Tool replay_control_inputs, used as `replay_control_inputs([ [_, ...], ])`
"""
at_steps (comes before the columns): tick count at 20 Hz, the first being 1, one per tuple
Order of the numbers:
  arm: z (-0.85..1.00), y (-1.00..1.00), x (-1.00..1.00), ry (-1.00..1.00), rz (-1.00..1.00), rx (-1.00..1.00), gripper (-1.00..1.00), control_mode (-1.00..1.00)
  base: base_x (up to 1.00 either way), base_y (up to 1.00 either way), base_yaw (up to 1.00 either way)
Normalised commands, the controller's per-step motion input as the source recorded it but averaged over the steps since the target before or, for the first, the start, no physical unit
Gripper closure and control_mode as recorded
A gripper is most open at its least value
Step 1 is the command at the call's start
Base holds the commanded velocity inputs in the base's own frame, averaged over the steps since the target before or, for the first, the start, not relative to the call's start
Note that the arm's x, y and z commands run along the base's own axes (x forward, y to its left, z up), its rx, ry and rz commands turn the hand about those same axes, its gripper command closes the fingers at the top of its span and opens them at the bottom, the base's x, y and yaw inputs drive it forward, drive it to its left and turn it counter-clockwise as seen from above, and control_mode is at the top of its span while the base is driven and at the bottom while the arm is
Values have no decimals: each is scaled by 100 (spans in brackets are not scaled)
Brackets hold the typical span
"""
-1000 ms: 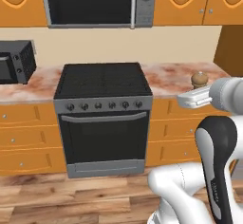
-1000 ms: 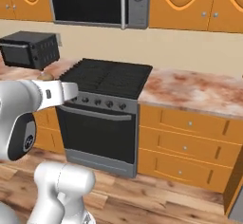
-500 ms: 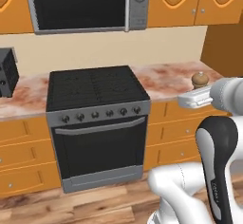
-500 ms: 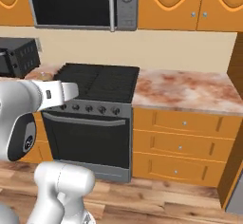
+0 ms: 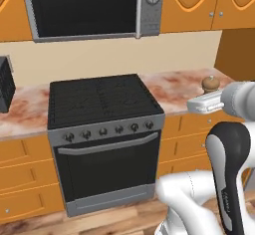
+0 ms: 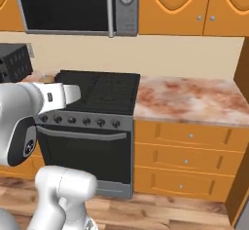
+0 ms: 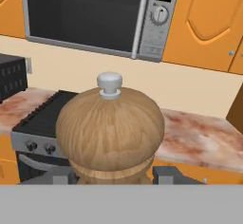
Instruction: Take 2 condiments from the cabinet and move them on the counter near the stove.Make sure the condiments are lined up with each other, next to each other.
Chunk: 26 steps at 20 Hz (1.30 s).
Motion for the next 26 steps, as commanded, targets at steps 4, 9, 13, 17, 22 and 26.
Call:
replay_control_inputs([
  [4,0,0,0,0,0,0,100,100,75,11,11],
  [9,0,0,0,0,0,0,100,100,70,7,5],
  [13,0,0,0,0,0,0,100,100,54,2,0],
  [17,0,0,0,0,0,0,100,100,50,1,0],
  [22,0,0,0,0,0,0,100,100,52,1,0],
  [26,0,0,0,0,0,0,100,100,53,0,0],
])
